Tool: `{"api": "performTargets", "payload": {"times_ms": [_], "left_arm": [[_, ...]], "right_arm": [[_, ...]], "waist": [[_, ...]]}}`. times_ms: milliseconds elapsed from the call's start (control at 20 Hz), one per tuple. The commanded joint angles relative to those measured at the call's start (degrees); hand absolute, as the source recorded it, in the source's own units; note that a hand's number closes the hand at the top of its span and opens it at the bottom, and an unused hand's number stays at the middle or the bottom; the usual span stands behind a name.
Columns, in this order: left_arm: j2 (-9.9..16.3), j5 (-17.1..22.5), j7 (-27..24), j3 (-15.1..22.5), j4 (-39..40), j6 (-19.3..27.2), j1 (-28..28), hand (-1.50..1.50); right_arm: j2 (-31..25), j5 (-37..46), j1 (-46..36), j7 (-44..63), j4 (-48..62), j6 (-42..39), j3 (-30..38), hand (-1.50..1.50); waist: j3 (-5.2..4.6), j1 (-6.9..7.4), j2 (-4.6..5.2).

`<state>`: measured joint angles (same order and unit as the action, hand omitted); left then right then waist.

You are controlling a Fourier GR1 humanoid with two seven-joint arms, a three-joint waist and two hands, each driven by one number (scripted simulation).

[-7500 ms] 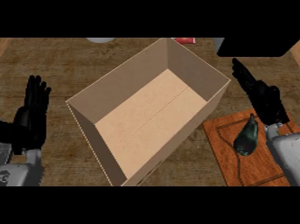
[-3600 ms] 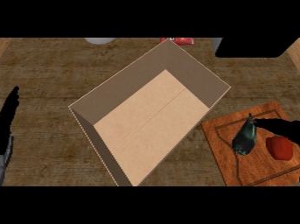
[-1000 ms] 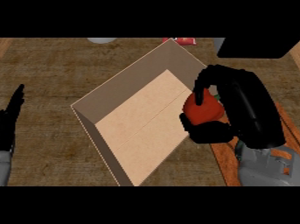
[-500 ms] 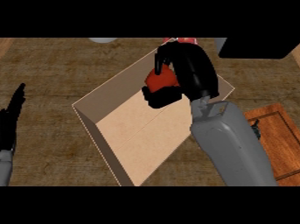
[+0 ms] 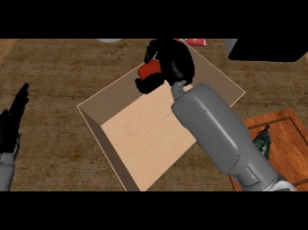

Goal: Pick the bell pepper from the cutting board and place it in the cardboard box

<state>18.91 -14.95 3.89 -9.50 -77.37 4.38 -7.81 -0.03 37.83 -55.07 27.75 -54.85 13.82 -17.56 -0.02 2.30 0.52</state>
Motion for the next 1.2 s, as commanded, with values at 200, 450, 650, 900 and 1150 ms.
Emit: {"api": "performTargets", "payload": {"times_ms": [200, 450, 650, 900, 1150], "left_arm": [[-0.35, -0.73, -2.31, 0.01, 2.73, 0.08, -0.48, 0.00], [-0.62, -1.54, 1.14, -0.14, -0.04, 0.98, -0.37, 0.00], [0.21, -1.23, -0.39, -0.48, 0.20, 0.09, -0.64, 0.00], [0.34, -0.79, -3.13, -2.05, 3.83, 0.30, 1.14, 0.00], [-1.17, -1.21, 1.56, -0.67, -2.52, 0.40, 2.17, 0.00]], "right_arm": [[0.03, -15.50, -6.18, -5.29, 17.81, 8.39, -2.77, -1.50], [0.02, -19.20, -5.99, -14.27, 19.37, 13.72, -4.49, -1.50], [0.02, -22.85, -6.70, -20.25, 19.44, 20.34, -1.52, -1.50], [-0.47, -25.99, -3.30, -25.68, 13.77, 21.79, 4.54, -1.50], [-1.77, -28.09, 1.39, -25.32, 5.01, 20.01, 7.01, -1.50]], "waist": [[-0.01, 1.31, 0.43], [0.03, 0.00, -0.02], [0.03, 0.24, 0.16], [0.02, -1.78, -0.28], [0.05, -2.21, -0.71]]}}
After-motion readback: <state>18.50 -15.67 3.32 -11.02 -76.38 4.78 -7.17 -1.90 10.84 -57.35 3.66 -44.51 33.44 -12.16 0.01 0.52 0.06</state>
